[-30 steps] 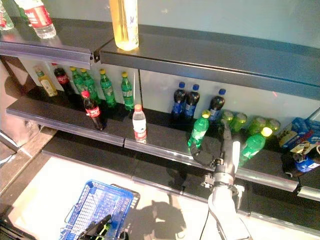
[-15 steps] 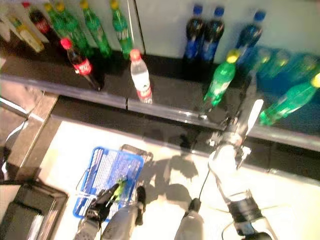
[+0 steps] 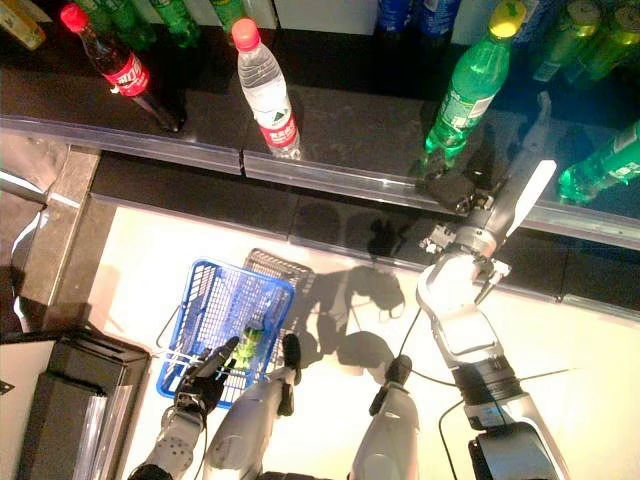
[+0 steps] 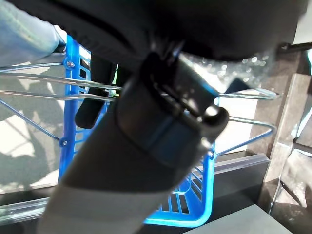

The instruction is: Pick up the drink and place into the basket.

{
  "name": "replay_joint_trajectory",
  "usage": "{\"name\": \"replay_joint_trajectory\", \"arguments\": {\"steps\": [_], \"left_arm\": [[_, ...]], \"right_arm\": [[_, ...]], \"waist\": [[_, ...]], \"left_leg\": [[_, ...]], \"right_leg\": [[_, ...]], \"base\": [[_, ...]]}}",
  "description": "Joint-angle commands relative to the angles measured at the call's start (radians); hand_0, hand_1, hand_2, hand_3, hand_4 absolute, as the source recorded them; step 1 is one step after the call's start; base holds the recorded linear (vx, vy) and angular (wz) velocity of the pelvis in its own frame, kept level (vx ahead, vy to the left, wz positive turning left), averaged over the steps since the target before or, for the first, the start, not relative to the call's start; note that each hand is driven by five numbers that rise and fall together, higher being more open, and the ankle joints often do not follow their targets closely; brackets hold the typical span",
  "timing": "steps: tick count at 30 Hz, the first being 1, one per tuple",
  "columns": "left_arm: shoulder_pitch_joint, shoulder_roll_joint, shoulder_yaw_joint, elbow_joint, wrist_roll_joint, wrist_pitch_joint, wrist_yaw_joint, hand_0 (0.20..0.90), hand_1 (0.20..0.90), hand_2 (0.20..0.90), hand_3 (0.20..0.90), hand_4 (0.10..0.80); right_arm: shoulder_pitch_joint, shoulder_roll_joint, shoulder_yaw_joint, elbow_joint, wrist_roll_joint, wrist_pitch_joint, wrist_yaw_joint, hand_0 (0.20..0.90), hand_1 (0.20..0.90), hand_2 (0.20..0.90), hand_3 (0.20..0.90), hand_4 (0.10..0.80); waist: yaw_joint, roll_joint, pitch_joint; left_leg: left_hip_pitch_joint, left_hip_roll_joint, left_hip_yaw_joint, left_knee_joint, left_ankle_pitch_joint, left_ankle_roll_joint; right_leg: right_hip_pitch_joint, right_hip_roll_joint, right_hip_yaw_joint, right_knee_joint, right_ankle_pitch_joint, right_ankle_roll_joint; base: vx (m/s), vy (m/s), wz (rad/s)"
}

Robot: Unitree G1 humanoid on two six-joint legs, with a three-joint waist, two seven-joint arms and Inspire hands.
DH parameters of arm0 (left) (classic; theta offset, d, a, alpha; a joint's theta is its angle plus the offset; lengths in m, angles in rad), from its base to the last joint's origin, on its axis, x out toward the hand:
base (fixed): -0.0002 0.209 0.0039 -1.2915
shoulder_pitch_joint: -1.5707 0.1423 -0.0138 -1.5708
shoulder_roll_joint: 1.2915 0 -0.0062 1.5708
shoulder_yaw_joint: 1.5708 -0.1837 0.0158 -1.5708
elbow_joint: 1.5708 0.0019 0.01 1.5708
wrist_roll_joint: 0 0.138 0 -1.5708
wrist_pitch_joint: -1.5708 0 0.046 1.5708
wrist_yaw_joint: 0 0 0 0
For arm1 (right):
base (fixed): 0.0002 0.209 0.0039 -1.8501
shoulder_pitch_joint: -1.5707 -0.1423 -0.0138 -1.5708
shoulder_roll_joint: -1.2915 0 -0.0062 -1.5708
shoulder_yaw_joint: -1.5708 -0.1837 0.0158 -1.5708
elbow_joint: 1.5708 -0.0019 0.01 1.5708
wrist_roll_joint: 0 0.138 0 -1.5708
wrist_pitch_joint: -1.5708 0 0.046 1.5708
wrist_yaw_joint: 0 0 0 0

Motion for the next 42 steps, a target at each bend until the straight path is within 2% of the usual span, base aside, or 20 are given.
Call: {"name": "replay_joint_trajectory", "arguments": {"steps": [1,8,18,34,35,36,37,42], "left_arm": [[0.088,0.023,-0.058,-0.077,-0.015,-0.040,-0.020,0.300,0.300,0.300,0.200,0.100],[0.082,0.041,-0.064,-0.094,-0.019,-0.017,-0.023,0.300,0.300,0.300,0.200,0.100],[0.064,0.078,-0.084,-0.103,-0.037,0.001,-0.029,0.300,0.300,0.300,0.200,0.100],[0.061,0.110,-0.081,-0.107,-0.047,0.025,-0.050,0.300,0.300,0.300,0.200,0.100],[0.062,0.112,-0.080,-0.107,-0.048,0.026,-0.054,0.300,0.300,0.300,0.200,0.100],[0.063,0.115,-0.080,-0.106,-0.050,0.026,-0.058,0.300,0.300,0.300,0.200,0.100],[0.067,0.120,-0.080,-0.113,-0.051,0.029,-0.061,0.300,0.300,0.300,0.200,0.100],[0.069,0.129,-0.076,-0.120,-0.051,0.032,-0.055,0.300,0.300,0.300,0.200,0.100]], "right_arm": [[-0.164,-0.073,-0.042,-0.074,-0.069,-0.040,-0.040,0.900,0.900,0.900,0.900,0.800],[-0.278,-0.093,-0.031,0.010,-0.054,-0.011,0.001,0.900,0.900,0.900,0.900,0.800],[-0.444,-0.106,0.007,0.161,0.041,-0.014,0.045,0.900,0.900,0.900,0.900,0.800],[-0.575,-0.121,0.028,0.292,0.155,-0.052,0.055,0.900,0.900,0.900,0.900,0.800],[-0.584,-0.125,0.031,0.300,0.162,-0.057,0.059,0.832,0.832,0.832,0.820,0.720],[-0.590,-0.127,0.034,0.306,0.166,-0.060,0.059,0.702,0.702,0.702,0.669,0.569],[-0.599,-0.132,0.033,0.316,0.164,-0.066,0.058,0.300,0.300,0.300,0.200,0.100],[-0.615,-0.140,0.027,0.314,0.152,-0.064,0.052,0.300,0.300,0.300,0.200,0.100]], "waist": [[0.032,0.017,-0.006],[0.051,0.026,-0.006],[0.085,0.031,-0.006],[0.111,0.044,-0.006],[0.113,0.044,-0.006],[0.114,0.044,-0.006],[0.117,0.044,-0.006],[0.122,0.040,-0.006]], "left_leg": [[-0.013,-0.005,-0.060,0.079,-0.046,-0.015],[-0.042,-0.012,-0.063,0.079,-0.041,-0.012],[-0.093,-0.014,-0.066,0.078,-0.033,-0.007],[-0.146,-0.022,-0.073,0.103,-0.038,0.002],[-0.148,-0.021,-0.073,0.103,-0.038,0.002],[-0.148,-0.021,-0.073,0.102,-0.037,0.002],[-0.153,-0.021,-0.075,0.104,-0.038,0.003],[-0.169,-0.023,-0.079,0.118,-0.044,0.006]], "right_leg": [[-0.054,0.017,-0.015,0.079,0.011,-0.029],[-0.079,0.017,-0.014,0.082,0.011,-0.030],[-0.114,0.020,-0.021,0.077,0.019,-0.030],[-0.148,0.014,-0.021,0.087,0.019,-0.029],[-0.149,0.014,-0.022,0.085,0.020,-0.028],[-0.149,0.014,-0.023,0.085,0.021,-0.028],[-0.152,0.015,-0.023,0.086,0.020,-0.028],[-0.161,0.017,-0.025,0.096,0.016,-0.028]], "base": [[0.000,0.000,0.00],[0.004,-0.007,-0.08],[0.001,-0.004,-0.01],[0.010,0.000,0.00],[0.000,0.000,0.00],[0.000,0.000,0.00],[0.000,0.000,0.00],[-0.003,-0.004,0.01]]}}
